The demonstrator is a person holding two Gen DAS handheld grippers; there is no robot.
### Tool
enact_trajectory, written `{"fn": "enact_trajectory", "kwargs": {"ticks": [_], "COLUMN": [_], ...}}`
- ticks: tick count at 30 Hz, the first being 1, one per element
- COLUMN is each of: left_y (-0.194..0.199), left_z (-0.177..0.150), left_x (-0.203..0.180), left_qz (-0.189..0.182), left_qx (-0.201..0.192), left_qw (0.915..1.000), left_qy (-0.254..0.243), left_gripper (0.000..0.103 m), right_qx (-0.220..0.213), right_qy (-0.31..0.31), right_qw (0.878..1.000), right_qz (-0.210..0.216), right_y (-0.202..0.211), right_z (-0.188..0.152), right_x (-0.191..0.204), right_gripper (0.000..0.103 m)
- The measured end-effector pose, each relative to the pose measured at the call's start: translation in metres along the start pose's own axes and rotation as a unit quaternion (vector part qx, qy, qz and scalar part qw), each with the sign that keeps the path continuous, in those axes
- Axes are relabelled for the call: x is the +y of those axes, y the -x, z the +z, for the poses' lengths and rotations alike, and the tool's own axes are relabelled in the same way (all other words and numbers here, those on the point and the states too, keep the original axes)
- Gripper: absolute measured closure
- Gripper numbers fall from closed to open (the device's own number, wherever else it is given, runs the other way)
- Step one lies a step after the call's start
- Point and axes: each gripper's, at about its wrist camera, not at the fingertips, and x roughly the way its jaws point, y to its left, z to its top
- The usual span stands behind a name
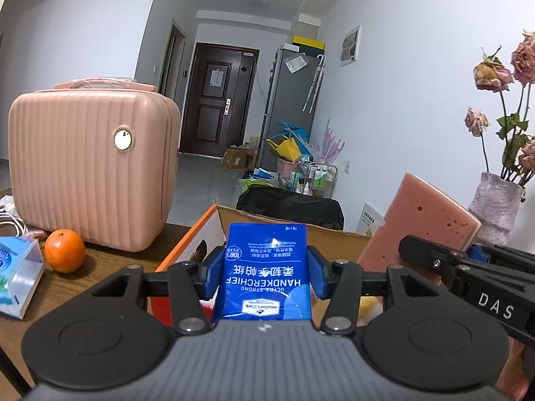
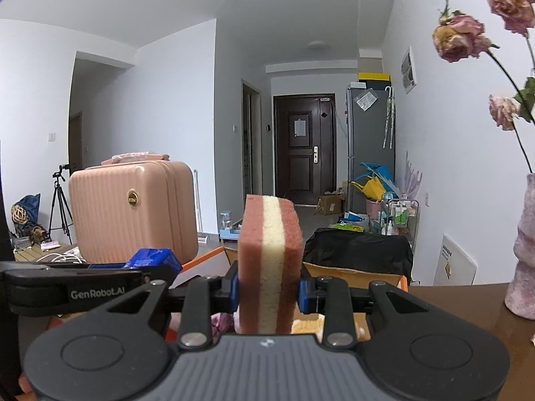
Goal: Organize soft objects
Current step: 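Carry the sponge block and tissue pack with both grippers toward the red box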
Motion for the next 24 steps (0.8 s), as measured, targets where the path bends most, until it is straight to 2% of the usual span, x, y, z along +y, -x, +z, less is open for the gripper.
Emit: {"fn": "enact_trajectory", "kwargs": {"ticks": [6, 14, 24], "left_y": [-0.024, -0.051, -0.078], "left_z": [0.008, 0.012, 0.005], "left_x": [0.003, 0.006, 0.002], "left_qz": [0.008, 0.02, 0.034], "left_qx": [-0.001, 0.005, 0.019], "left_qw": [1.0, 0.9998, 0.999], "left_qy": [0.0, 0.0, -0.024], "left_gripper": [0.051, 0.051, 0.051], "right_qx": [0.022, 0.051, 0.082], "right_qy": [0.002, 0.008, -0.012], "right_qw": [1.0, 0.999, 0.997], "right_qz": [0.014, 0.003, 0.004], "right_y": [-0.03, -0.067, -0.089], "right_z": [0.006, -0.002, -0.018], "right_x": [-0.002, -0.001, -0.007], "right_gripper": [0.073, 0.073, 0.073]}}
